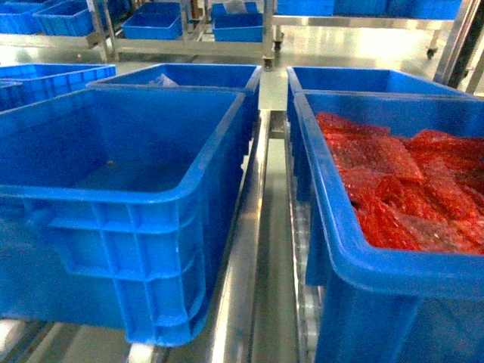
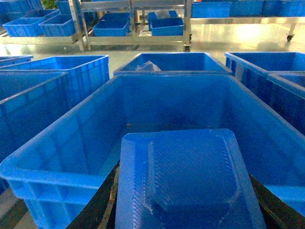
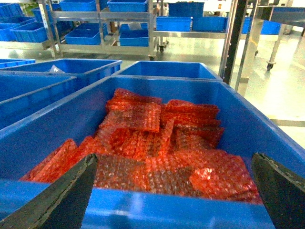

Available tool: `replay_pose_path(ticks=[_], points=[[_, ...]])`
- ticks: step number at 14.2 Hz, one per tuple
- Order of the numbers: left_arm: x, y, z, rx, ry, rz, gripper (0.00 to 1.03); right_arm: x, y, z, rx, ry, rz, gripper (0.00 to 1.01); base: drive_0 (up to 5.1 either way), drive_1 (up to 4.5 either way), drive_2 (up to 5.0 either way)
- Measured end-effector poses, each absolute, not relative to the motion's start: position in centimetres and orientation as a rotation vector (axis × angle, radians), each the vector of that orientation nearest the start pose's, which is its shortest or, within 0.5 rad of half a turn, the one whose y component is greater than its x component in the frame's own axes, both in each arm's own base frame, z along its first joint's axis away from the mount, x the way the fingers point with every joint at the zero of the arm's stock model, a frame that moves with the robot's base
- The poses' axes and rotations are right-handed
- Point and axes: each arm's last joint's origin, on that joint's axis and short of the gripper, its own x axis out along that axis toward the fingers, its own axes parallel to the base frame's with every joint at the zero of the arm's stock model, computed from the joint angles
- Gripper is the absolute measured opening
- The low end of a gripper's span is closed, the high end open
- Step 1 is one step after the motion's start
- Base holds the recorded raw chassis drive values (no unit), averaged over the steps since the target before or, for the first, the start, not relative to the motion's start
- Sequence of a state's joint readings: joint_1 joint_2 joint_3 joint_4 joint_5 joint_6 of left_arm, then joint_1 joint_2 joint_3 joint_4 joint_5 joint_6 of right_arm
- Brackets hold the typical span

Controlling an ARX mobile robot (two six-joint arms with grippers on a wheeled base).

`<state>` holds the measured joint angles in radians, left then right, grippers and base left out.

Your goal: Pick blue part to blue bin on bottom shelf

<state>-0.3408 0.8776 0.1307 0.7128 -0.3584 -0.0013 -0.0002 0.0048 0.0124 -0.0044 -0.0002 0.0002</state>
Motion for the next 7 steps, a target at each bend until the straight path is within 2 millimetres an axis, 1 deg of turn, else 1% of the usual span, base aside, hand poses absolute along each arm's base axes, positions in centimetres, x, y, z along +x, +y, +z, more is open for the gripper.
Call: replay_pose_path(ticks=[7], points=[[16.07, -4.62, 18.02, 0.012, 0.037, 0.018, 0.44, 9.72, 0.0, 16.69, 0.0, -0.003, 0.0, 0.98, 0.1, 4.14, -4.0]])
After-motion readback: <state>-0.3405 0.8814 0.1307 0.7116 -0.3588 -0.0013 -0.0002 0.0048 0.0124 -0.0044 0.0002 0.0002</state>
